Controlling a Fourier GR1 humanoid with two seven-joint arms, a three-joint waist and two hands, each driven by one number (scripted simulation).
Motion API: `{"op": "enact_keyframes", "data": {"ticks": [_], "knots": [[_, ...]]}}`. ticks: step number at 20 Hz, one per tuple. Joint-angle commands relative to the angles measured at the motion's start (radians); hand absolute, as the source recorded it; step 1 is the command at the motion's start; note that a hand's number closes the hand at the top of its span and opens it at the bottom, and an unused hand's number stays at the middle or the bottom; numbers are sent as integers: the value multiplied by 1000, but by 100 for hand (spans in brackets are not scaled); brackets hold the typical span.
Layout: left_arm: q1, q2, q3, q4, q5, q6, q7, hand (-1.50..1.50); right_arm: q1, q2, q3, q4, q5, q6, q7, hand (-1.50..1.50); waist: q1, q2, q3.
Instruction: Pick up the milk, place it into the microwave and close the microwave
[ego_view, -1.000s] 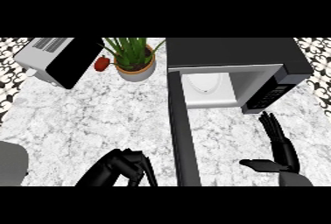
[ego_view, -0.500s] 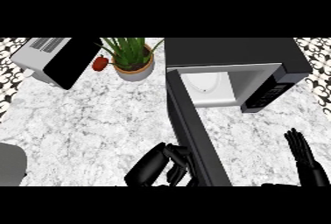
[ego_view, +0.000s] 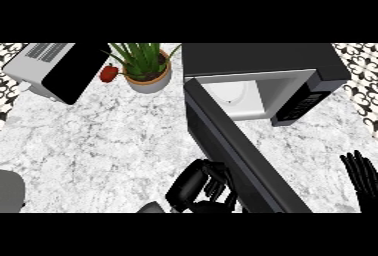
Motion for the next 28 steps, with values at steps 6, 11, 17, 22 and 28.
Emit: {"op": "enact_keyframes", "data": {"ticks": [6,11,17,22,28], "knots": [[-138,-2,-181,173,240,202,-72,150,101,-60,42,-271,-140,147,69,-150,-40,8,-1],[-204,-2,-206,197,350,237,-109,150,90,-88,54,-358,-202,148,136,-150,-83,20,-3],[-281,-2,-216,161,464,331,-150,150,82,-139,60,-438,-268,165,215,-150,-105,23,-4],[-327,-2,-167,168,553,438,-170,150,72,-192,34,-468,-294,174,245,-150,-129,30,-3],[-423,-2,-136,211,646,531,-144,-150,40,-223,7,-509,-343,167,281,-150,-164,37,-2]]}}
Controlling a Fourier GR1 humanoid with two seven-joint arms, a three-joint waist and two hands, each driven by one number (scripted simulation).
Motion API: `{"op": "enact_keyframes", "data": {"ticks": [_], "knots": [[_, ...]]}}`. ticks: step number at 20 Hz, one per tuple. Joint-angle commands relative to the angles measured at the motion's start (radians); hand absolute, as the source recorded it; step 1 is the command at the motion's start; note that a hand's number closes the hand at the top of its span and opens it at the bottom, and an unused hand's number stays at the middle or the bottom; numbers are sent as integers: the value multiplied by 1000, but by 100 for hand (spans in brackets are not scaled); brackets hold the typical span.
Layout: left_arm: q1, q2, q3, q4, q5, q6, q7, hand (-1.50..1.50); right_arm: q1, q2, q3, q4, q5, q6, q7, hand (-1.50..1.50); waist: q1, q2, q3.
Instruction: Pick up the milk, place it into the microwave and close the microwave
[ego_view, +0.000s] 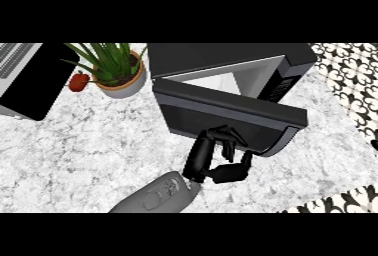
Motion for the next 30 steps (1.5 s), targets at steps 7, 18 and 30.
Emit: {"op": "enact_keyframes", "data": {"ticks": [7,18,30], "knots": [[-136,-4,57,85,141,120,32,-150,-115,-148,-163,-57,96,-65,-13,150,-58,12,-1],[-206,-4,128,110,280,177,-28,-150,-198,-197,-204,-42,154,-107,-28,150,-67,46,3],[-237,-4,124,145,357,169,-93,-150,-263,-230,-201,-13,168,-111,-17,150,-65,55,5]]}}
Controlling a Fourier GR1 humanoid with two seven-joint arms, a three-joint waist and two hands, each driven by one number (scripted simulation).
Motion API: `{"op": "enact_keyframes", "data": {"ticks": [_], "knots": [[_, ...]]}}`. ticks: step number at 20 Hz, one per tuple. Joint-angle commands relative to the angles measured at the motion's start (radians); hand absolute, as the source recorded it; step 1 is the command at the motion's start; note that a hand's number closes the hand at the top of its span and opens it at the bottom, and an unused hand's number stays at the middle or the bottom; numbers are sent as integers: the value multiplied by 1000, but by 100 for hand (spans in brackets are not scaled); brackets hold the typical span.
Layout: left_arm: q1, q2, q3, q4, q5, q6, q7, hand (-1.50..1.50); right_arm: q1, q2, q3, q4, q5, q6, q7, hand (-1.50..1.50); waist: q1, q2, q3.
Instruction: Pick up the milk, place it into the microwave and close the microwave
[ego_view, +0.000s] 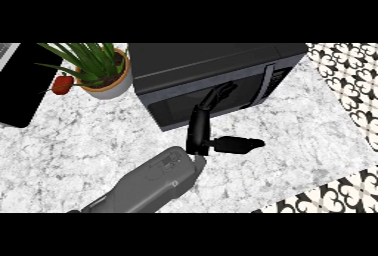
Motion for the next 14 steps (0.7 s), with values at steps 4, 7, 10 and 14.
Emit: {"op": "enact_keyframes", "data": {"ticks": [4,7,10,14], "knots": [[-74,0,55,72,60,8,-22,-150,-44,-9,2,28,3,-8,6,150,-1,16,0],[-74,0,45,63,65,0,-36,-150,-19,104,98,98,-196,90,39,-150,24,23,5],[-81,0,37,78,78,-6,-50,-150,-31,103,99,132,-237,112,51,-150,15,26,4],[-84,0,36,83,101,-4,-66,-150,-48,88,100,169,-285,144,75,-150,10,25,2]]}}
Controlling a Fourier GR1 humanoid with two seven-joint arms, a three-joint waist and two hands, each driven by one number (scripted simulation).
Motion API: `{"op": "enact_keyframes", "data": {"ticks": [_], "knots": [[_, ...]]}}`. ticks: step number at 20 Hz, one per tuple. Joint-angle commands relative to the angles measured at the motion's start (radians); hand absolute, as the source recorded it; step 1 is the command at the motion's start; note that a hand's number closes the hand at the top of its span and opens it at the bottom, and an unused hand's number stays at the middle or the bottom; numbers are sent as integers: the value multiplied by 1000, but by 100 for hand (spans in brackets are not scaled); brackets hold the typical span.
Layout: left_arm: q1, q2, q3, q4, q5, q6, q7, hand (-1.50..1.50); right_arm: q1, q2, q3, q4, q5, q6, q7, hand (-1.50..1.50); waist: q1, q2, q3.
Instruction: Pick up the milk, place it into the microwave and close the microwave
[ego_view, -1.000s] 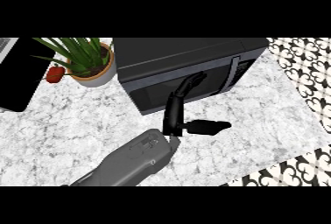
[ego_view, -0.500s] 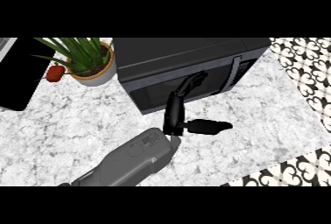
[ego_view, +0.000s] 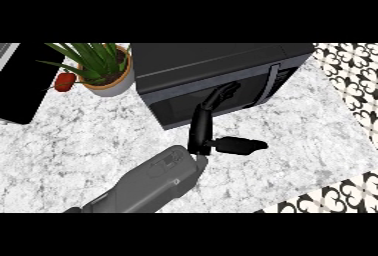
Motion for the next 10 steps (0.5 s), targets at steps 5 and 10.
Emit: {"op": "enact_keyframes", "data": {"ticks": [5,10], "knots": [[-56,0,54,88,48,15,-27,-150,-37,-21,-1,78,-100,65,31,-150,-14,6,-1],[-56,0,48,94,74,0,-38,-150,-74,-53,-12,122,-144,89,58,-150,-10,13,-2]]}}
